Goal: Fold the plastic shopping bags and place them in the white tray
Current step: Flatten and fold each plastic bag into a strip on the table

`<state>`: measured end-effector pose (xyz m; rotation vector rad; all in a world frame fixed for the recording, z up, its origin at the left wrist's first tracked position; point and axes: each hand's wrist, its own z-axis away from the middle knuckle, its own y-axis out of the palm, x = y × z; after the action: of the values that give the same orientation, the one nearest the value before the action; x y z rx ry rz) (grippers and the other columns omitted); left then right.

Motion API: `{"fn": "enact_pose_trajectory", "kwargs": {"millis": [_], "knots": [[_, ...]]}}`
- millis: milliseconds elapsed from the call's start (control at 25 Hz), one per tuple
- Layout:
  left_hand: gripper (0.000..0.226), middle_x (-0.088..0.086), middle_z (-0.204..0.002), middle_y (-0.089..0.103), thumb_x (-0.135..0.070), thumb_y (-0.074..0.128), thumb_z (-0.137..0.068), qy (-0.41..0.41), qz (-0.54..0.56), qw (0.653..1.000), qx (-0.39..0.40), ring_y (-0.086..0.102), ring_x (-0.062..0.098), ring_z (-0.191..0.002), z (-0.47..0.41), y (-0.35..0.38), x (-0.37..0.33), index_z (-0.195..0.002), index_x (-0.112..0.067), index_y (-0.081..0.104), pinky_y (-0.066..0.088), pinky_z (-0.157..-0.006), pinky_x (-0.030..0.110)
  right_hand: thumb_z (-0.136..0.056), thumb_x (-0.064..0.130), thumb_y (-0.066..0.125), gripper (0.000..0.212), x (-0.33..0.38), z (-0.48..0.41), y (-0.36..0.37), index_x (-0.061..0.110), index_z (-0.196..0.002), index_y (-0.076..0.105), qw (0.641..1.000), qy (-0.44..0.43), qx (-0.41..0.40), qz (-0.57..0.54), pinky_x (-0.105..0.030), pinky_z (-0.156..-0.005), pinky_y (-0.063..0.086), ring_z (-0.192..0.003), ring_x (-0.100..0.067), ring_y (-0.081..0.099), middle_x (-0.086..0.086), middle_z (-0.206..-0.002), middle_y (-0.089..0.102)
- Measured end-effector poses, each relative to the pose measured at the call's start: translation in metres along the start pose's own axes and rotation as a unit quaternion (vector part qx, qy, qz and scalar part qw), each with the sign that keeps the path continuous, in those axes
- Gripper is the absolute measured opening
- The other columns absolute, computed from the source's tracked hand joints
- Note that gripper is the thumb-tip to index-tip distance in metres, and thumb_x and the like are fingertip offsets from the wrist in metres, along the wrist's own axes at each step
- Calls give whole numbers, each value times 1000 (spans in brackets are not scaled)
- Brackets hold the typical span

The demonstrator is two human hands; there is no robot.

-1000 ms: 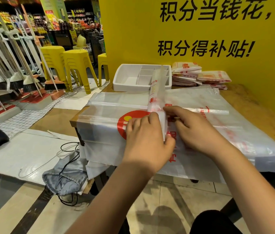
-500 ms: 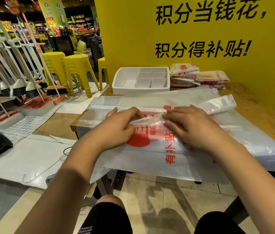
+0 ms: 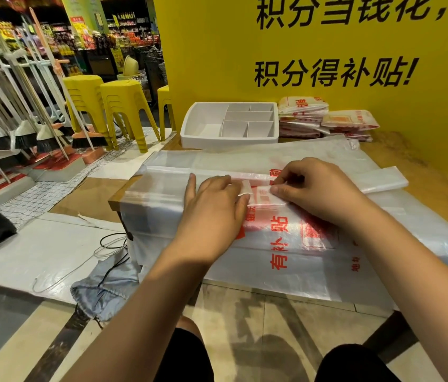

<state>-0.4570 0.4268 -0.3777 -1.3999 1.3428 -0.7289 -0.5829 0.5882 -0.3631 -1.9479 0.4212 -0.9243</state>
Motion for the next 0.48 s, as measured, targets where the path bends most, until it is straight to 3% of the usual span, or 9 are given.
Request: {"fn": "enact_pose_trajectory", "kwargs": {"millis": [120, 240, 400, 480], "knots": [[46, 1, -158, 38, -32, 32, -107, 30, 33, 999, -1, 28, 13, -147, -2, 4, 1, -150, -19, 44, -1, -125, 35, -90, 44, 69, 14, -2, -5, -2, 30, -90, 68, 1000, 3, 12, -7, -27, -64, 42, -80, -4, 57, 11, -86, 65], [48, 0, -161, 34, -32, 32, -107, 35, 41, 998, 11, 26, 14, -149, -3, 3, 3, -153, -21, 38, 8, -125, 34, -94, 44, 63, 17, -1, -8, 2, 27, -92, 64, 999, -5, 19, 31, -31, -67, 43, -81, -13, 57, 10, -85, 64], [54, -5, -165, 20, -43, 25, -106, 52, 10, 997, 53, 12, 10, -152, 0, 6, 4, -158, -27, 22, 1, -125, 34, -96, 44, 59, 18, -2, -9, 4, 26, -97, 61, 998, -5, 21, 62, -35, -71, 45, -86, -20, 56, 5, -91, 62], [57, -6, -167, 12, -47, 20, -106, 58, 4, 996, 74, 4, 10, -153, 2, 8, 5, -159, -29, 15, -2, -125, 36, -97, 38, 58, 17, 0, -8, 4, 25, -105, 62, 996, 8, 20, 83, -39, -81, 47, -96, -23, 57, 2, -101, 63]]}}
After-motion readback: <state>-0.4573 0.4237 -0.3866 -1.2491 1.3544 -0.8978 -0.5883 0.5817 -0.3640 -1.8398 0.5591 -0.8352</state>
